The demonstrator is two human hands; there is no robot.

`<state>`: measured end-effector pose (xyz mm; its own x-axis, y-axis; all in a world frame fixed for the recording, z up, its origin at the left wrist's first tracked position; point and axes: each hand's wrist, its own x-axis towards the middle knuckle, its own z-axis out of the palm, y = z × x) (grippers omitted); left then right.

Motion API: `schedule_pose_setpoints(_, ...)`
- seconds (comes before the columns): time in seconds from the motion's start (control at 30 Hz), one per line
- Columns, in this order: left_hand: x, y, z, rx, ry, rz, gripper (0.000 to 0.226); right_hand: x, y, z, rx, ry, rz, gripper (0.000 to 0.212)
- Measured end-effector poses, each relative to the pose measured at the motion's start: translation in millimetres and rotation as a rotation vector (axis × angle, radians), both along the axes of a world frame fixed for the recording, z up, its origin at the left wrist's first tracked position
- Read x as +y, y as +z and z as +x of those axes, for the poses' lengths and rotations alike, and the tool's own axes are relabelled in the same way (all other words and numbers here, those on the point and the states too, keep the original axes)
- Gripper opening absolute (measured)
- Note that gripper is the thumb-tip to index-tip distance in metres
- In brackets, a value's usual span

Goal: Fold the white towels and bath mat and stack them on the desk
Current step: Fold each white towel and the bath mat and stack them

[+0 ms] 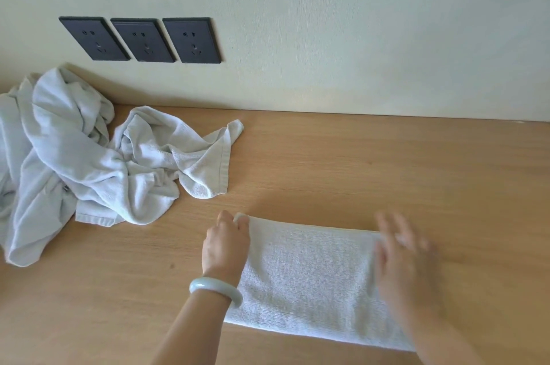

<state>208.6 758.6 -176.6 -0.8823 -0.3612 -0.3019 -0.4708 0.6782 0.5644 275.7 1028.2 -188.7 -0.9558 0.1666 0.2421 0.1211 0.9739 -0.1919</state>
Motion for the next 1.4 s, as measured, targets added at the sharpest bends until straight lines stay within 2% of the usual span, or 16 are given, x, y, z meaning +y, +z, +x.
schedule_pose_setpoints(0.07, -4, 1, 6, 0.021, 0.033, 0.057, 0.029, -37, -6, 1, -0.096, 0.372, 0.011, 0.050)
schedule_pose_setpoints(0.1, -7, 1, 9, 0.040, 0.042, 0.072, 0.028, -46, -16, 1, -0.150, 0.487, 0.042, 0.050)
schedule_pose_setpoints(0.13, -10, 1, 10, 0.053, 0.053, 0.081, 0.027, -50, -26, 0, -0.202, 0.529, 0.059, 0.050)
schedule_pose_setpoints(0.2, -16, 1, 11, 0.058, 0.082, 0.121, 0.025, -51, -33, -1, -0.272, 0.466, 0.074, 0.052)
schedule_pose_setpoints(0.3, -26, -1, 10, -0.011, 0.166, 0.248, 0.022, -73, -17, -4, -0.225, 0.387, 0.059, 0.056)
schedule_pose_setpoints(0.47, -51, 10, 38, -0.090, 0.315, 0.524, 0.006, -148, -11, -14, -0.154, 0.805, 0.041, 0.050)
schedule_pose_setpoints(0.57, -65, 13, 69, -0.153, 0.259, 0.634, 0.011, -175, -26, -31, -0.201, 0.808, 0.048, 0.052)
schedule_pose_setpoints(0.7, -76, 11, 100, -0.229, 0.138, 0.562, 0.024, -181, -40, -37, -0.237, 0.785, 0.083, 0.057)
schedule_pose_setpoints(0.83, -77, 5, 111, -0.183, 0.118, 0.540, 0.024, -183, -41, -36, -0.247, 0.774, 0.121, 0.062)
schedule_pose_setpoints(1.1, -74, 6, 120, -0.110, 0.055, 0.329, 0.026, -184, -41, -38, -0.250, 0.803, 0.119, 0.063)
schedule_pose_setpoints(1.17, -72, 9, 117, -0.075, -0.087, 0.126, 0.022, -184, -37, -39, -0.234, 0.826, 0.091, 0.063)
schedule_pose_setpoints(1.23, -65, 10, 109, 0.090, -0.218, -0.099, 0.023, -182, -27, -36, -0.185, 0.791, 0.036, 0.062)
schedule_pose_setpoints(1.3, -48, 8, 94, 0.270, -0.322, -0.177, 0.030, -181, -14, -27, -0.136, 0.652, -0.061, 0.057)
schedule_pose_setpoints(1.4, -14, -13, 67, 0.310, -0.592, -0.229, 0.045, -166, -17, -11, -0.154, 0.407, -0.171, 0.054)
